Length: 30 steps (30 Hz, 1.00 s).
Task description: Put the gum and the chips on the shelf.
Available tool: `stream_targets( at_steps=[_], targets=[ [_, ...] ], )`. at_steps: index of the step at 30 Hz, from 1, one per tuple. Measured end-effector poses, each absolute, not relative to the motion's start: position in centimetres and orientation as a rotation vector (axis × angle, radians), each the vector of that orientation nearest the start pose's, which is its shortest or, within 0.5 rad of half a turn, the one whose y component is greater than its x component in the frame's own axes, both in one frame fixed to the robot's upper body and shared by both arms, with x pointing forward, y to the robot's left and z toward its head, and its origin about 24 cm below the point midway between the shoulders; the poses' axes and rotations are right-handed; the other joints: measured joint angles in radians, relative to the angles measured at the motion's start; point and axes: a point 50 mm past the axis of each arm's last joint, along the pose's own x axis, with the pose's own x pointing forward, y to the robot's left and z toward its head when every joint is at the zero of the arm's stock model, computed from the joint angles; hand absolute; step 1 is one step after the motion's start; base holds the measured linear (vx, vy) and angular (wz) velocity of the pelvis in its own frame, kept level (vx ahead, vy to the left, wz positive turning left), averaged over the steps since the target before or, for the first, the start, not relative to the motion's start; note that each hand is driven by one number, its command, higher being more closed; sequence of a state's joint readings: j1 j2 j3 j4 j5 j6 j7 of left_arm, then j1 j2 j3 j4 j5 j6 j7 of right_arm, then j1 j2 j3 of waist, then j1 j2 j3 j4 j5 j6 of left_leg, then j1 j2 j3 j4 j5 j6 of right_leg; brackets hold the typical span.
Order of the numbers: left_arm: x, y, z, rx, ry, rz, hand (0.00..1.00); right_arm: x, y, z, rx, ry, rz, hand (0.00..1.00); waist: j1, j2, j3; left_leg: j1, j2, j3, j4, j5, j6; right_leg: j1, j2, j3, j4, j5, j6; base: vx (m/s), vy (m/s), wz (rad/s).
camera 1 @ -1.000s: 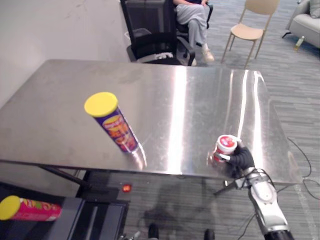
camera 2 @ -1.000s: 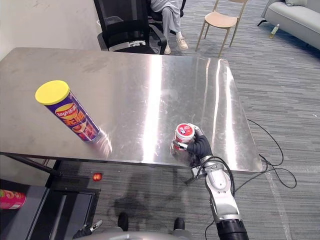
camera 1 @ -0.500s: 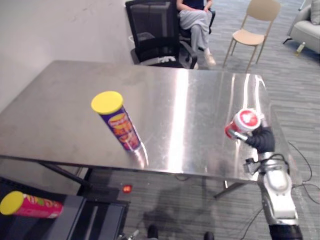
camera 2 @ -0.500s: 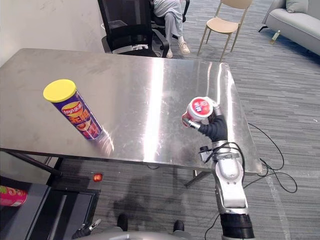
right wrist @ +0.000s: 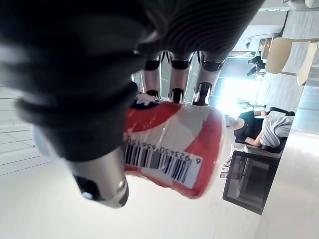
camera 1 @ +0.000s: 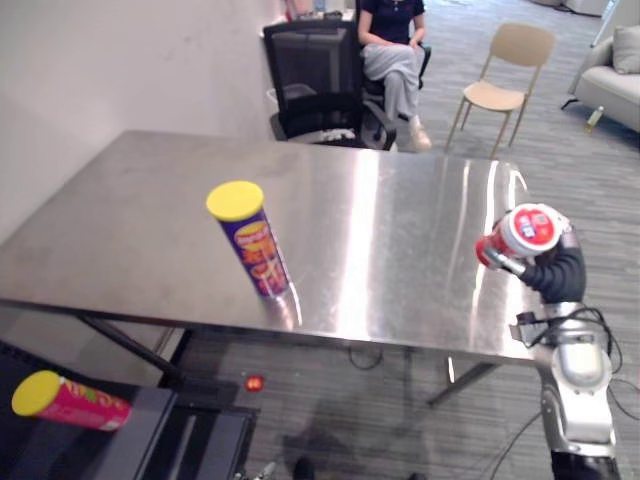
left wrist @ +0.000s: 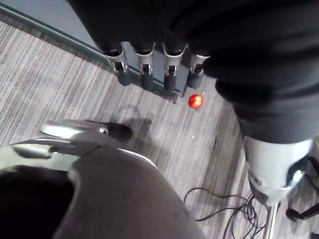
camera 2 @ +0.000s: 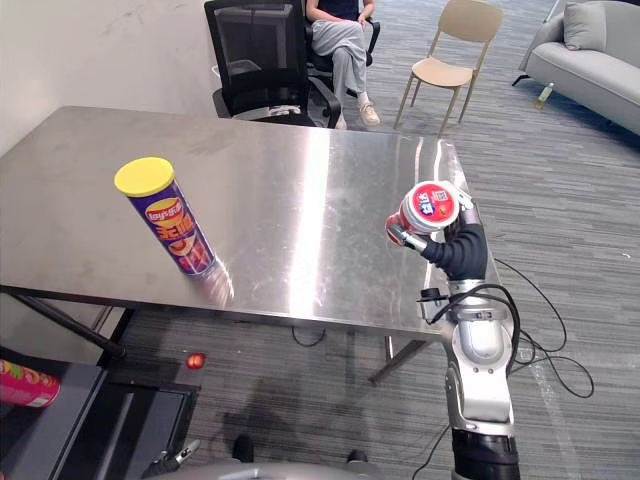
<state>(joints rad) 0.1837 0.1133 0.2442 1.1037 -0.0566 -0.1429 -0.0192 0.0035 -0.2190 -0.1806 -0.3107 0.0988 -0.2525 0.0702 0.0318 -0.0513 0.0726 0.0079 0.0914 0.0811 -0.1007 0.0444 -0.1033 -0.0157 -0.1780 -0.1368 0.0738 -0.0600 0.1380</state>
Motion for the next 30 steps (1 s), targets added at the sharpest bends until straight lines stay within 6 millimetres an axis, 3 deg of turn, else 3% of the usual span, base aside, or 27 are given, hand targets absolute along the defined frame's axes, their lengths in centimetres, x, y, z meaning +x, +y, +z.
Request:
stream_targets(
  at_steps=[6, 9, 12, 15, 16, 17, 18, 19, 20, 22, 23, 24, 25, 27, 28, 29, 30],
  targets=[
    [4.4, 22.9, -16.3, -0.077, 1.113, 0.367, 0.0, 22.8, -21.2, 13.6, -0.186, -0.526, -0.045, 1.0, 0.005, -0.008, -0.003, 0.007, 0.005, -0.004, 0.025, 0.001, -0.008, -0.031, -0.004, 0.009, 0.101, -0.05, -0.006, -0.04, -0.013, 0.0],
    [4.3, 23.1, -16.3, -0.097, 1.114, 0.389, 0.0, 23.0, -20.6, 12.9, -0.172, -0.496, -0.013, 1.0, 0.011, -0.01, 0.006, -0.055, 0.012, -0.034, 0.134, -0.029, -0.01, -0.049, -0.003, -0.008, 0.158, -0.075, -0.02, -0.06, -0.052, 0.21],
    [4.6, 22.8, -16.3, -0.146, 1.099, 0.397, 0.0, 23.4, -19.7, 12.0, -0.128, -0.458, 0.026, 1.0, 0.011, 0.01, 0.015, -0.143, 0.025, -0.145, 0.171, -0.019, -0.024, -0.051, 0.01, -0.112, 0.168, -0.087, -0.038, -0.12, -0.091, 0.87],
    [5.0, 22.3, -16.3, -0.158, 1.09, 0.384, 0.0, 23.8, -19.5, 12.2, -0.12, -0.47, 0.036, 1.0, 0.029, 0.042, 0.028, -0.2, 0.037, -0.255, 0.069, 0.015, -0.027, -0.085, 0.018, -0.263, 0.211, -0.121, -0.069, -0.15, -0.129, 1.44],
    [5.1, 22.4, -16.3, -0.158, 1.089, 0.39, 0.0, 24.0, -19.5, 12.4, -0.118, -0.478, 0.035, 1.0, 0.041, 0.021, 0.034, -0.207, 0.046, -0.173, 0.032, -0.034, 0.052, -0.087, -0.006, -0.309, 0.189, -0.119, -0.083, -0.14, -0.106, 1.47],
    [5.5, 22.5, -16.2, -0.161, 1.083, 0.392, 0.0, 24.2, -19.7, 12.8, -0.122, -0.491, 0.024, 1.0, 0.04, 0.011, 0.046, -0.234, 0.045, -0.087, 0.068, -0.039, 0.099, -0.087, -0.032, -0.346, 0.194, -0.121, -0.087, -0.15, -0.069, 1.67],
    [5.8, 22.7, -16.2, -0.166, 1.081, 0.401, 0.0, 24.3, -20.2, 13.1, -0.124, -0.502, -0.01, 1.0, 0.04, 0.006, 0.058, -0.295, 0.038, 0.052, 0.216, -0.006, 0.147, -0.082, -0.083, -0.418, 0.205, -0.122, -0.091, -0.14, -0.051, 1.72],
    [5.5, 22.6, -16.3, -0.179, 1.085, 0.413, 0.0, 24.2, -20.8, 13.2, -0.127, -0.506, -0.045, 1.0, 0.039, 0.005, 0.061, -0.32, 0.037, 0.137, 0.36, 0.001, 0.163, -0.074, -0.116, -0.48, 0.213, -0.114, -0.086, -0.12, -0.081, 1.64],
    [5.4, 22.4, -16.4, -0.188, 1.087, 0.42, 0.0, 24.2, -20.9, 13.2, -0.129, -0.507, -0.057, 1.0, 0.038, 0.014, 0.061, -0.315, 0.048, 0.169, 0.424, -0.006, 0.167, -0.062, -0.127, -0.508, 0.217, -0.112, -0.083, -0.06, -0.062, 1.3],
    [3.9, 22.0, -16.6, -0.209, 1.12, 0.436, 0.0, 24.0, -21.4, 13.1, -0.133, -0.503, -0.082, 1.0, 0.034, 0.043, 0.058, -0.277, 0.104, 0.232, 0.568, -0.109, 0.157, -0.028, -0.151, -0.594, 0.23, -0.108, -0.077, -0.06, 0.042, 1.25],
    [3.6, 21.9, -16.7, -0.233, 1.125, 0.457, 0.0, 23.9, -21.8, 13.2, -0.146, -0.503, -0.1, 1.0, 0.033, 0.05, 0.054, -0.267, 0.137, 0.269, 0.601, -0.127, 0.154, -0.027, -0.175, -0.638, 0.247, -0.102, -0.067, -0.05, 0.112, 1.07],
    [3.5, 21.8, -16.7, -0.241, 1.125, 0.463, 0.0, 23.9, -21.9, 13.2, -0.149, -0.503, -0.105, 1.0, 0.033, 0.055, 0.053, -0.271, 0.136, 0.273, 0.598, -0.124, 0.152, -0.025, -0.176, -0.647, 0.248, -0.1, -0.062, -0.05, 0.132, 1.0],
    [3.3, 21.9, -16.7, -0.25, 1.125, 0.478, 0.0, 23.8, -22.2, 13.0, -0.147, -0.489, -0.118, 1.0, 0.032, 0.058, 0.047, -0.278, 0.105, 0.295, 0.561, -0.111, 0.134, -0.014, -0.169, -0.664, 0.22, -0.091, -0.043, -0.06, 0.121, 0.87],
    [2.7, 22.1, -16.6, -0.273, 1.121, 0.51, 0.0, 23.4, -22.7, 12.6, -0.154, -0.472, -0.137, 1.0, 0.021, 0.05, 0.028, -0.249, 0.038, 0.24, 0.378, -0.09, 0.098, -0.002, -0.149, -0.681, 0.128, -0.061, -0.038, -0.09, 0.163, 1.22],
    [2.2, 22.0, -16.7, -0.295, 1.132, 0.524, 0.0, 23.0, -23.3, 12.2, -0.147, -0.457, -0.174, 1.0, 0.01, 0.054, 0.016, -0.206, 0.028, 0.256, 0.268, -0.137, 0.104, 0.014, -0.145, -0.744, 0.091, -0.028, -0.023, -0.05, 0.219, 1.27],
    [1.6, 22.0, -16.8, -0.316, 1.149, 0.548, 0.0, 23.0, -23.5, 11.5, -0.114, -0.424, -0.207, 1.0, 0.011, 0.056, 0.021, -0.216, 0.051, 0.324, 0.287, -0.132, 0.1, 0.028, -0.15, -0.775, 0.1, -0.013, -0.023, -0.01, 0.17, 0.95],
    [1.1, 22.1, -16.8, -0.321, 1.16, 0.558, 0.0, 22.9, -23.4, 11.0, -0.098, -0.403, -0.212, 1.0, 0.012, 0.047, 0.02, -0.213, 0.038, 0.323, 0.281, -0.124, 0.095, 0.038, -0.152, -0.783, 0.102, -0.007, -0.016, 0.0, 0.146, 0.7]
  ],
)
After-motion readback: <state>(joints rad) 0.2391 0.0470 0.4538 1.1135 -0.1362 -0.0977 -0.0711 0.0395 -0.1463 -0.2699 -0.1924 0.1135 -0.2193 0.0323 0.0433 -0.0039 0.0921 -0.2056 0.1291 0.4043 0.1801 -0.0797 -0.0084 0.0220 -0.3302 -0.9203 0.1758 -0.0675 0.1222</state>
